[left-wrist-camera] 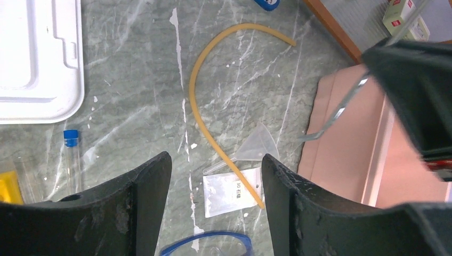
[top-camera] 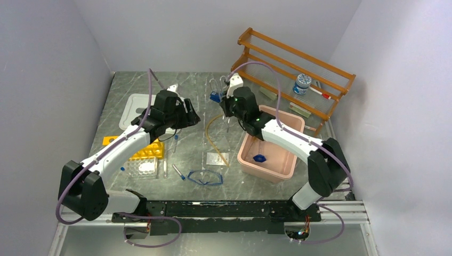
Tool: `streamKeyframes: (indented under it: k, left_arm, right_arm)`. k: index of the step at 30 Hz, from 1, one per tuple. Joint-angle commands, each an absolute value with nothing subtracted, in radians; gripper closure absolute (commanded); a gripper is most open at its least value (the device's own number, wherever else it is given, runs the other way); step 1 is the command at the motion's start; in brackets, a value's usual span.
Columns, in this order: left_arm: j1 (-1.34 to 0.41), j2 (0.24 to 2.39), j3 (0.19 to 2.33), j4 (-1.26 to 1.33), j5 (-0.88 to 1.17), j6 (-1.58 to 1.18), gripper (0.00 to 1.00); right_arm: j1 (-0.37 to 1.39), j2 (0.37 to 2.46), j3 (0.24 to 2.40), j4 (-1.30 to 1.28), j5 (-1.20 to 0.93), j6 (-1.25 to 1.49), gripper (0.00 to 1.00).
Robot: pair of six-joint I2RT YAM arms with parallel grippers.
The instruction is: Organize the chemistry lab equipment
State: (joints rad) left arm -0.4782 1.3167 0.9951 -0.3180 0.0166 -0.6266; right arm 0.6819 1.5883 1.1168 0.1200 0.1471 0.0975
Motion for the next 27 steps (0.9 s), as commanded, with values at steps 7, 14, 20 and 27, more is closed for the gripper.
streamKeyframes:
  k: [7, 14, 20, 27]
  left_arm:
    - [-0.471, 1.330, 1.002, -0.234, 0.087, -0.566, 0.32]
    - [-0.471, 1.347, 1.001, -0.225, 0.096, -0.525, 0.32]
    - [-0.471, 1.347, 0.964, -0.206, 0.115, -0.535, 0.32]
    - [-0.471, 1.354, 0.942, -0.194, 0.126, -0.556, 0.32]
  right_arm:
    - [0.675, 1.377, 1.311, -0.202, 0.367, 0.264, 1.00]
    - [0.569, 1.263, 1.336, -0.494, 0.448, 0.372, 1.00]
    - [0.425, 1.207, 1.260, -0.670, 0.327, 0.529, 1.00]
    - [0.400, 1.194, 1.046, -0.685, 0.227, 0.690, 1.00]
